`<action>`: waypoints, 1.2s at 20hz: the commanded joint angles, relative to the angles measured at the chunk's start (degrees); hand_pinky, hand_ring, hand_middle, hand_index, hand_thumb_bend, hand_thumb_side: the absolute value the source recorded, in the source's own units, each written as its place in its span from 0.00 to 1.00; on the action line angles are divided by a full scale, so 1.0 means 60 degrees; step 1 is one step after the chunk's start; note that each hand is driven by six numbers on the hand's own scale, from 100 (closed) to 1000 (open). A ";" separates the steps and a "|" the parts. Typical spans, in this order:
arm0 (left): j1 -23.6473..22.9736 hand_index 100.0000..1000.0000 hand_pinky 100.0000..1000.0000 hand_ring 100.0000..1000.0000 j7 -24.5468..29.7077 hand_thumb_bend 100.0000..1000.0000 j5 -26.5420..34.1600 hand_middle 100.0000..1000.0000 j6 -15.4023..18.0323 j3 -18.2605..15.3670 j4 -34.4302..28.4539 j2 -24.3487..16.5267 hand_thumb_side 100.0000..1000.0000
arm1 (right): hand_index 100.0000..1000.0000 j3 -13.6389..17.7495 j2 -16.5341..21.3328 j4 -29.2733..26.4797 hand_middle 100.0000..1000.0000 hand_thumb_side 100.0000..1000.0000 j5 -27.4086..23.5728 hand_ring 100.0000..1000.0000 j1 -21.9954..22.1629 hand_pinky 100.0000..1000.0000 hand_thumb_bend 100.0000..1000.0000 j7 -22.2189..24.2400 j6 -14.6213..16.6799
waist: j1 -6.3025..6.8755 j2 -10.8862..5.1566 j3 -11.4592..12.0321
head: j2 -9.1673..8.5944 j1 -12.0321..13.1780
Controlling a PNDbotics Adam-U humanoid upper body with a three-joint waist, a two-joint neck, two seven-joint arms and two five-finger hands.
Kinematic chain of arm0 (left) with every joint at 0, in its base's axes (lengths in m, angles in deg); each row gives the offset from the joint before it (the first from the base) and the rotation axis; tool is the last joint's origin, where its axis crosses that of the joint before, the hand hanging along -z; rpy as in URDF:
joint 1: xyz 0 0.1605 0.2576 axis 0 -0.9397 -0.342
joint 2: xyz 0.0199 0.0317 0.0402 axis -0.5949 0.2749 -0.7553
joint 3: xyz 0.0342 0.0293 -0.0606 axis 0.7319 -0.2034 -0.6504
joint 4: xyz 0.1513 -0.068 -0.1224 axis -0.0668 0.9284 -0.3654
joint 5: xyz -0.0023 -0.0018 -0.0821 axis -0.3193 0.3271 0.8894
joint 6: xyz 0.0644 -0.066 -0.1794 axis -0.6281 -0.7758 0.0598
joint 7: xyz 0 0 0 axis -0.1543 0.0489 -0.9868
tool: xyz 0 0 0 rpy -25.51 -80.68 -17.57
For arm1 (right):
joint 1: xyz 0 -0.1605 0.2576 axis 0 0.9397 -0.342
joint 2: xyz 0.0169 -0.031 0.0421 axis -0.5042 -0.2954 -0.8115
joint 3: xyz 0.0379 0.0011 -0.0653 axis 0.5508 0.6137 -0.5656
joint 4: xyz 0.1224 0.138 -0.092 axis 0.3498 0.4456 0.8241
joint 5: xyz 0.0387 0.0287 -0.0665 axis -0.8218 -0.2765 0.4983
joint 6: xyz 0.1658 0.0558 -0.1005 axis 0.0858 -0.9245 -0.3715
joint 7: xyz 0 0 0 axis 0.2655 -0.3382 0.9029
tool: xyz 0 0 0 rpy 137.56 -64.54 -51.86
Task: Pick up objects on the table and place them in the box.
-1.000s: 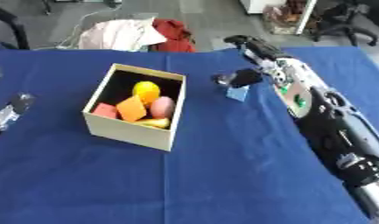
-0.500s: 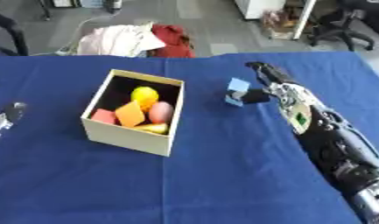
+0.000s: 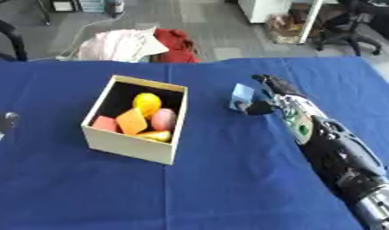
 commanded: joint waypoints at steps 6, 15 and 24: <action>0.0115 0.67 0.76 0.72 -0.0002 0.65 0.0032 0.56 0.0014 -0.0106 -0.0151 -0.0077 0.36 | 0.71 0.0051 0.0171 -0.0393 0.62 0.31 0.0230 0.74 -0.0160 0.78 0.08 -0.0969 0.0035 | 0.0142 0.0009 0.0030 | -0.0134 -0.0065; 0.0100 0.67 0.76 0.72 -0.0014 0.65 0.0034 0.56 0.0016 -0.0118 -0.0137 -0.0090 0.36 | 0.64 -0.0753 0.0205 -0.2364 0.54 0.28 -0.0857 0.69 -0.0309 0.76 0.00 -0.1522 0.0882 | 0.0122 -0.0052 -0.0056 | -0.0095 -0.0003; 0.0135 0.67 0.76 0.72 0.0010 0.65 0.0051 0.56 0.0021 -0.0087 -0.0147 -0.0109 0.36 | 0.68 -0.2472 -0.0186 -0.4674 0.59 0.34 -0.1868 0.72 -0.0620 0.78 0.00 0.0627 0.2038 | 0.0116 -0.0105 0.0043 | -0.0045 -0.0130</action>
